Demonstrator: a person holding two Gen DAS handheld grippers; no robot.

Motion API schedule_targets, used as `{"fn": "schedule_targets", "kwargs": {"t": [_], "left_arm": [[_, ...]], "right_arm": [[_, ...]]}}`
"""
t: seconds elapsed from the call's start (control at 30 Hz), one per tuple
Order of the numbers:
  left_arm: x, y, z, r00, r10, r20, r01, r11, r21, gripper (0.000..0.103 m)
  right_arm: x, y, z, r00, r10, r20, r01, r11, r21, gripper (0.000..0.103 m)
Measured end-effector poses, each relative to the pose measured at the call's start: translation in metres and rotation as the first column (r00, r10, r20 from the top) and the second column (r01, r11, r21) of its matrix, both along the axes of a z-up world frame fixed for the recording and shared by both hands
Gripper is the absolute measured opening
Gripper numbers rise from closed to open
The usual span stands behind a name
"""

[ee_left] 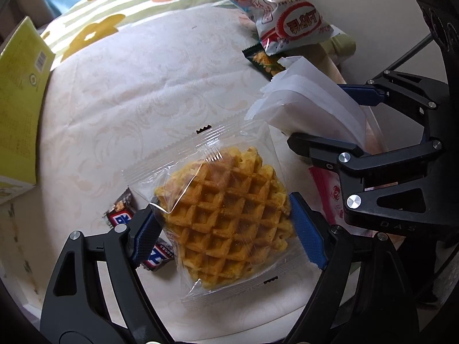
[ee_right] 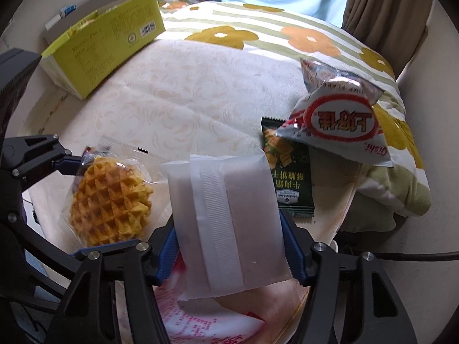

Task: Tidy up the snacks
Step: 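Grasp the wrapped waffle with the left tool while the right grasps the white packet, then drop the waffle into the box with the left tool while the right drops the white packet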

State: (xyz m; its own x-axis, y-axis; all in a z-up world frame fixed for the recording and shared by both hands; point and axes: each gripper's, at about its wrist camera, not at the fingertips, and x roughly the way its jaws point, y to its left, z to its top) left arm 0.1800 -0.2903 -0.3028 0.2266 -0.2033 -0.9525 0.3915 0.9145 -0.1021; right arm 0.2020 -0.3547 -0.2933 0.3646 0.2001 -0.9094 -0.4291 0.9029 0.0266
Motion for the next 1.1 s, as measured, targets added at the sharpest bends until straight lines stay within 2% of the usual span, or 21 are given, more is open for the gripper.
{"fn": "schedule_targets", "kwargs": {"t": [0.27, 0.47, 0.67, 0.73, 0.77, 0.9, 1.03, 1.07, 1.1], "left_arm": [[0.000, 0.035, 0.060, 0.993, 0.038, 0.116, -0.032, 0.998, -0.055, 0.081], [0.010, 0.081, 0.103, 0.970, 0.122, 0.209, -0.104, 0.990, -0.096, 0.081], [0.032, 0.152, 0.141, 0.931, 0.210, 0.298, -0.179, 0.976, -0.126, 0.081], [0.042, 0.179, 0.152, 0.918, 0.238, 0.317, -0.205, 0.970, -0.133, 0.081], [0.046, 0.192, 0.156, 0.912, 0.250, 0.324, -0.216, 0.966, -0.139, 0.081], [0.066, 0.254, 0.171, 0.885, 0.315, 0.343, -0.274, 0.948, -0.163, 0.081], [0.087, 0.314, 0.174, 0.862, 0.360, 0.356, -0.325, 0.933, -0.157, 0.081], [0.092, 0.329, 0.174, 0.860, 0.368, 0.354, -0.336, 0.930, -0.151, 0.081], [0.096, 0.342, 0.173, 0.858, 0.375, 0.352, -0.346, 0.927, -0.144, 0.081]], "right_arm": [[-0.002, 0.012, 0.053, 0.995, -0.051, 0.081, 0.047, 0.998, 0.046, 0.059], [0.006, 0.037, 0.104, 0.983, -0.084, 0.164, 0.073, 0.995, 0.071, 0.059], [0.024, 0.084, 0.146, 0.968, -0.061, 0.243, 0.040, 0.995, 0.088, 0.059], [0.033, 0.114, 0.160, 0.961, -0.055, 0.273, 0.031, 0.995, 0.091, 0.059], [0.033, 0.114, 0.160, 0.961, -0.055, 0.273, 0.031, 0.995, 0.091, 0.059], [0.049, 0.159, 0.172, 0.956, -0.051, 0.288, 0.018, 0.993, 0.118, 0.059], [0.067, 0.210, 0.179, 0.954, -0.039, 0.297, -0.004, 0.990, 0.143, 0.059], [0.076, 0.236, 0.179, 0.956, -0.035, 0.290, -0.012, 0.987, 0.159, 0.059], [0.076, 0.236, 0.179, 0.956, -0.035, 0.290, -0.012, 0.987, 0.159, 0.060]]}}
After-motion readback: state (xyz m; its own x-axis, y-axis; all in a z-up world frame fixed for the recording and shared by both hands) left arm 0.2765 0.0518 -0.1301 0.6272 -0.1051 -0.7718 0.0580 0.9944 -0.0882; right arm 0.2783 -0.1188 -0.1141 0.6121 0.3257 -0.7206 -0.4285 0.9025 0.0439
